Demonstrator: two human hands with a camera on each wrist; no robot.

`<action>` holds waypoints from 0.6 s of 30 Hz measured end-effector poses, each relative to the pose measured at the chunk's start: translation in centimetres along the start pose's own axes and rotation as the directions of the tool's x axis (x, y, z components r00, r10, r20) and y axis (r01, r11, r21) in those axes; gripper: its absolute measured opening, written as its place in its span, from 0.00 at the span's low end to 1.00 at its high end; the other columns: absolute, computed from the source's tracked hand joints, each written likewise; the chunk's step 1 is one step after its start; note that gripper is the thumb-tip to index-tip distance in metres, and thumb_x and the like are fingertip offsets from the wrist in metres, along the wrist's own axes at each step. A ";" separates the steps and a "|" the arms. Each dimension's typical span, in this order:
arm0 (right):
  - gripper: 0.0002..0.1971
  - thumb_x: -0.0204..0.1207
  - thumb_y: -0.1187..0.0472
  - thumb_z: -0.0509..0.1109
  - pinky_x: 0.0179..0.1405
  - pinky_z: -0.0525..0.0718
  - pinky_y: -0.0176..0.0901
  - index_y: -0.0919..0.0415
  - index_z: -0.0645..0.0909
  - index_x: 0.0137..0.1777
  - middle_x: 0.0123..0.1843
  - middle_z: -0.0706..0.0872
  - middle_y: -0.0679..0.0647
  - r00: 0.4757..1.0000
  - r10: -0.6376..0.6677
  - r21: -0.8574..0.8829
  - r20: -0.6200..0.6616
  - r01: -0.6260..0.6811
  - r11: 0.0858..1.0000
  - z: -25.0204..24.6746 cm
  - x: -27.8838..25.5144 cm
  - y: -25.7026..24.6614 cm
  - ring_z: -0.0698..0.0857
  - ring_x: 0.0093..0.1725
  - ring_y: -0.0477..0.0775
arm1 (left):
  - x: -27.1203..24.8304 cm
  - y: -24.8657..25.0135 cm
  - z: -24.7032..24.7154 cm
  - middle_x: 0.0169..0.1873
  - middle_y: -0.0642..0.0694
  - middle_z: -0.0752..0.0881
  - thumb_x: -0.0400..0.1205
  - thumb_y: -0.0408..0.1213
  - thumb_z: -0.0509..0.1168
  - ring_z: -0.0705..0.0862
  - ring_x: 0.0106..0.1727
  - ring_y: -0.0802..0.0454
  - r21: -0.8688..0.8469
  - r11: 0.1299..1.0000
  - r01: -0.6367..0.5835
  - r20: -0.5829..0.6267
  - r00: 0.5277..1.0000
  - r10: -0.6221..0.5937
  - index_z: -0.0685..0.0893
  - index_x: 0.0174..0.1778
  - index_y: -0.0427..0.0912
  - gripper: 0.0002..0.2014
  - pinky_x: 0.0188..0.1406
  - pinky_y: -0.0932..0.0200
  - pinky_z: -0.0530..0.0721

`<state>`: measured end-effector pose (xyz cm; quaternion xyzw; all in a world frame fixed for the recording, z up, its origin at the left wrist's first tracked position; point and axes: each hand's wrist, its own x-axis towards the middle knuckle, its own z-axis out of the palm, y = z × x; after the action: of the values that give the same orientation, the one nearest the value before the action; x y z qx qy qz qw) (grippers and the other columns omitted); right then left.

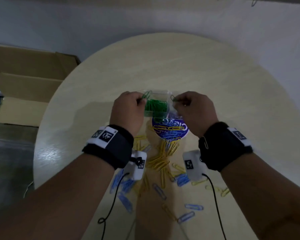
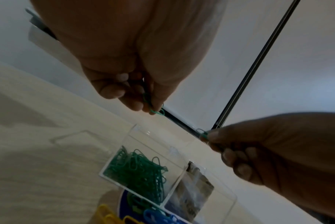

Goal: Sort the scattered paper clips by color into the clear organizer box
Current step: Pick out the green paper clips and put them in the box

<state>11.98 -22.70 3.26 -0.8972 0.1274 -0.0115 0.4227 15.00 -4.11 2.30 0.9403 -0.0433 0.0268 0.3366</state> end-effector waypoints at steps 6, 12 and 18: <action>0.14 0.75 0.58 0.68 0.54 0.83 0.42 0.56 0.87 0.58 0.53 0.91 0.53 0.999 -0.001 -0.039 0.053 0.003 0.999 1.2 1.4 -0.3 0.88 0.51 0.54 | 0.9 0.3 1.6 0.48 0.41 0.85 0.83 0.41 0.63 0.83 0.51 0.40 0.100 0.994 -0.043 0.062 0.997 0.037 0.88 0.56 0.42 0.12 0.50 0.50 0.80; 0.07 0.74 0.60 0.70 0.43 0.78 0.27 0.51 0.87 0.49 0.47 0.90 0.47 0.993 -0.069 -0.035 -0.091 0.066 0.997 -0.2 -1.4 1.4 0.85 0.39 0.46 | -1.9 0.0 1.5 0.47 0.42 0.85 0.82 0.34 0.64 0.83 0.47 0.42 0.090 0.966 -0.242 0.063 0.970 0.237 0.87 0.56 0.43 0.10 0.47 0.51 0.80; 0.09 0.71 0.67 0.72 0.36 0.74 0.25 0.50 0.85 0.43 0.42 0.86 0.46 0.995 -0.095 -0.105 0.007 0.095 0.990 0.1 -7.0 5.9 0.82 0.35 0.43 | -3.7 -1.1 2.8 0.62 0.43 0.85 0.74 0.26 0.64 0.82 0.59 0.38 0.249 0.878 -0.408 0.489 0.836 0.250 0.78 0.71 0.46 0.28 0.54 0.47 0.83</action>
<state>3.93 -24.59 -0.69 -0.9232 0.0847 -0.0240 0.3741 11.50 -4.84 -0.84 0.9429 -0.2768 -0.1223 0.1390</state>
